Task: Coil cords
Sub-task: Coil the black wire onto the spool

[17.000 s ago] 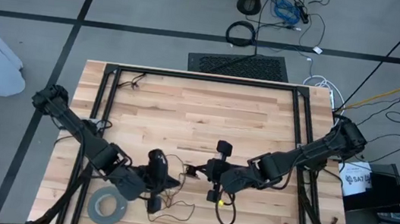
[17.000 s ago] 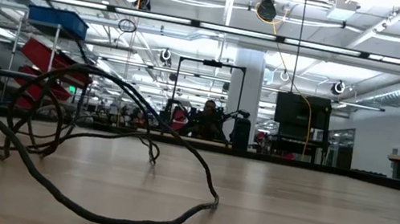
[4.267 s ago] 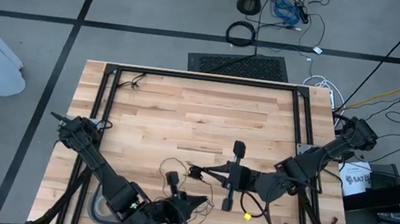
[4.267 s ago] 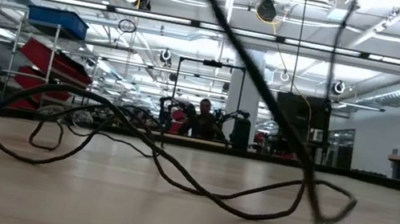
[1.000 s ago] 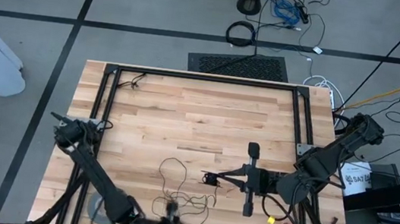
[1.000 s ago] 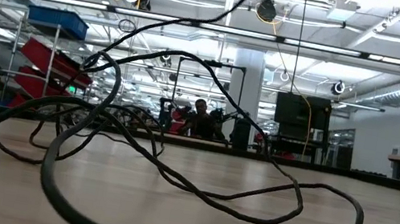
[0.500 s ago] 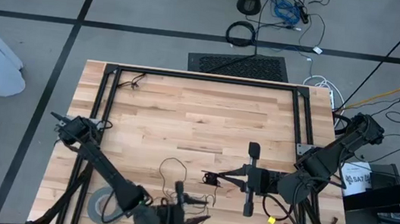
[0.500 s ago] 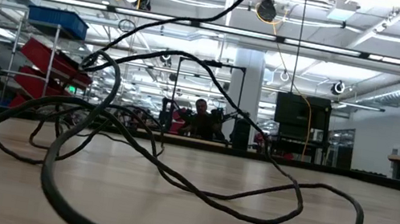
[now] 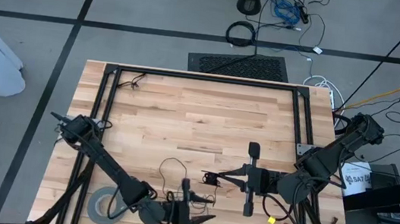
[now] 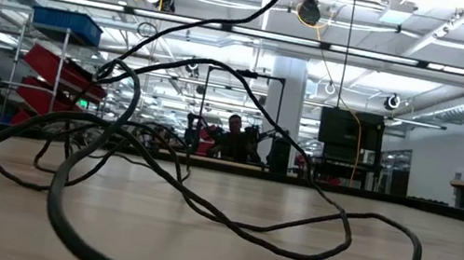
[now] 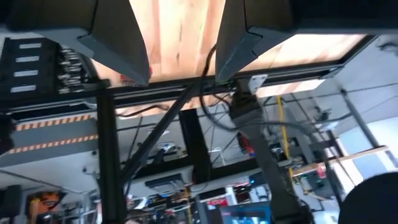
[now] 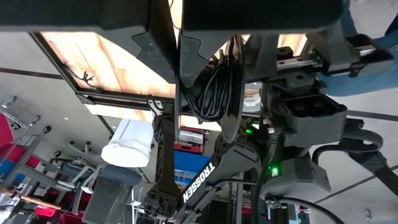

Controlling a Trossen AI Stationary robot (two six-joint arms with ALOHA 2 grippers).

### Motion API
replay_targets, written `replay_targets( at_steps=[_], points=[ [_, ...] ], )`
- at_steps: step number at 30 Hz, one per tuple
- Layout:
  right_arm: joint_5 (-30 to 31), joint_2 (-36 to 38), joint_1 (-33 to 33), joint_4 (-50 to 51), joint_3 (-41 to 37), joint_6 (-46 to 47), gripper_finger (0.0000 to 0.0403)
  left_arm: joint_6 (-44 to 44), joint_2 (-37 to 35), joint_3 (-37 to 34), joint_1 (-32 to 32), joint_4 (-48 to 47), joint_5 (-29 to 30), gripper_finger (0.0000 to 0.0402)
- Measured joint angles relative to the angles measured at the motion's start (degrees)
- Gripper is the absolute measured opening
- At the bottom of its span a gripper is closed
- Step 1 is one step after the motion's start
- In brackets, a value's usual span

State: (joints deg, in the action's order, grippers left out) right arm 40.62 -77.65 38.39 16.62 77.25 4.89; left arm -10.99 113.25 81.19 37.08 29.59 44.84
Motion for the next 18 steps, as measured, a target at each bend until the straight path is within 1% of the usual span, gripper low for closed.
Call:
replay_targets(
  at_steps=[3, 5, 9, 11, 15, 16, 18],
  points=[
    [0.00, 0.00, 0.00, -0.02, 0.00, -0.01, 0.0000, 0.07, 0.00, 0.00, -0.48, 0.14, -0.48, 0.0181],
    [0.00, 0.00, 0.00, -0.02, 0.00, -0.02, 0.0000, 0.05, 0.00, 0.00, -0.75, 0.08, -0.46, 0.0166],
    [0.00, 0.00, 0.00, -0.02, 0.00, -0.02, 0.0000, 0.06, 0.00, 0.00, -0.96, 0.13, 0.74, 0.0120],
    [0.00, 0.00, 0.00, 0.00, 0.00, -0.03, 0.0000, -0.18, 0.00, 0.00, -0.96, -0.04, 2.64, 0.0090],
    [-0.01, 0.00, 0.02, 0.02, 0.00, -0.02, 0.0000, -2.98, 0.00, 0.00, -0.50, -0.11, 8.23, 0.0020],
    [-0.05, 0.00, 0.02, 0.02, 0.00, -0.04, 0.0000, -3.79, 0.00, 0.00, -0.16, -0.20, 9.46, 0.0012],
    [-0.09, 0.00, 0.14, 0.01, 0.00, -0.03, 0.0000, -5.07, 0.00, 0.00, 0.62, -0.84, 12.27, 0.0010]
  ],
)
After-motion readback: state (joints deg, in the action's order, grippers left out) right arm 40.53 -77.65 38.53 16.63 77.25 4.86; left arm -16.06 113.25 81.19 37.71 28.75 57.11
